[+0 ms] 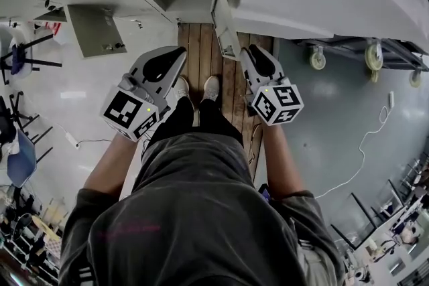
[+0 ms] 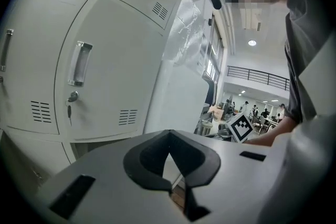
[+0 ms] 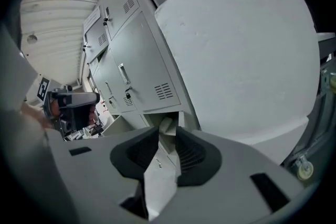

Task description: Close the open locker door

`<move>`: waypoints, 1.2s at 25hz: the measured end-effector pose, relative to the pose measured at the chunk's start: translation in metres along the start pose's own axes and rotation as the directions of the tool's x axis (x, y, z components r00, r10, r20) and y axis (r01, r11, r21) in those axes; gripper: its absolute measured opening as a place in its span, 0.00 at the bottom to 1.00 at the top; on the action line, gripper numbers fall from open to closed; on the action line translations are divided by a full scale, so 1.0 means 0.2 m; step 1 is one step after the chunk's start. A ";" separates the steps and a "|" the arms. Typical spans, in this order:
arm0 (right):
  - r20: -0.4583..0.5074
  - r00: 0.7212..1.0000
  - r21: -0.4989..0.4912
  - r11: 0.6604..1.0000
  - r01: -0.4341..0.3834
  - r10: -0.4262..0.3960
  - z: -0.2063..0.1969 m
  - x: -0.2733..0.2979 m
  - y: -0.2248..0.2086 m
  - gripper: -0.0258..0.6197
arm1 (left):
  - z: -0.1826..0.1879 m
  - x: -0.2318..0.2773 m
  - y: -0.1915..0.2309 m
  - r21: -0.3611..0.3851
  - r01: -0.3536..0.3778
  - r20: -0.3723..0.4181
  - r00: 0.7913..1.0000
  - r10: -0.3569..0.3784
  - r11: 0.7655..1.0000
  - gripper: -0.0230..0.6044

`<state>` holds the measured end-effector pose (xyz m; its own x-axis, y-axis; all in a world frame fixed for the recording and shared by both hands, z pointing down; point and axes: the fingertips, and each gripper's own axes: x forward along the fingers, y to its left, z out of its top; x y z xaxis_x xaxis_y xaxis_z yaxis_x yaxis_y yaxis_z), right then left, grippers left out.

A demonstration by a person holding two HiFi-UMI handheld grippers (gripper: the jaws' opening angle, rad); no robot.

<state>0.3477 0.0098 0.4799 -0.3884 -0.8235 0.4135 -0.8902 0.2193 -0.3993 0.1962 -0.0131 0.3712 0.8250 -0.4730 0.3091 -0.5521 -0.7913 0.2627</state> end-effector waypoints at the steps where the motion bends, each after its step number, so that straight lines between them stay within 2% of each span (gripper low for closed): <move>1: -0.013 1.000 0.002 1.000 -0.003 0.003 -0.03 0.00 -0.02 0.19 | -0.01 0.02 -0.01 -0.002 -0.001 -0.007 1.000 0.001 1.000 0.06; 10: -0.133 0.990 0.058 0.998 -0.039 0.047 -0.33 0.06 -0.14 0.22 | -0.14 0.11 -0.04 -0.026 -0.042 -0.061 0.997 0.041 0.999 0.06; 20: -0.166 0.983 0.097 0.993 -0.063 0.079 -0.43 0.11 -0.15 0.22 | -0.25 0.08 -0.02 -0.054 -0.091 -0.081 0.993 0.086 0.994 0.06; 30: -0.183 0.981 0.086 0.995 -0.043 0.058 -0.46 0.13 -0.15 0.20 | -0.30 0.00 -0.01 -0.066 -0.115 -0.077 0.991 0.110 0.991 0.06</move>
<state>0.3421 0.0307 0.5779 -0.4763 -0.6997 0.5326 -0.8490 0.2083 -0.4856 0.1900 0.0109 0.4259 0.7476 -0.5260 0.4056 -0.6502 -0.7041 0.2853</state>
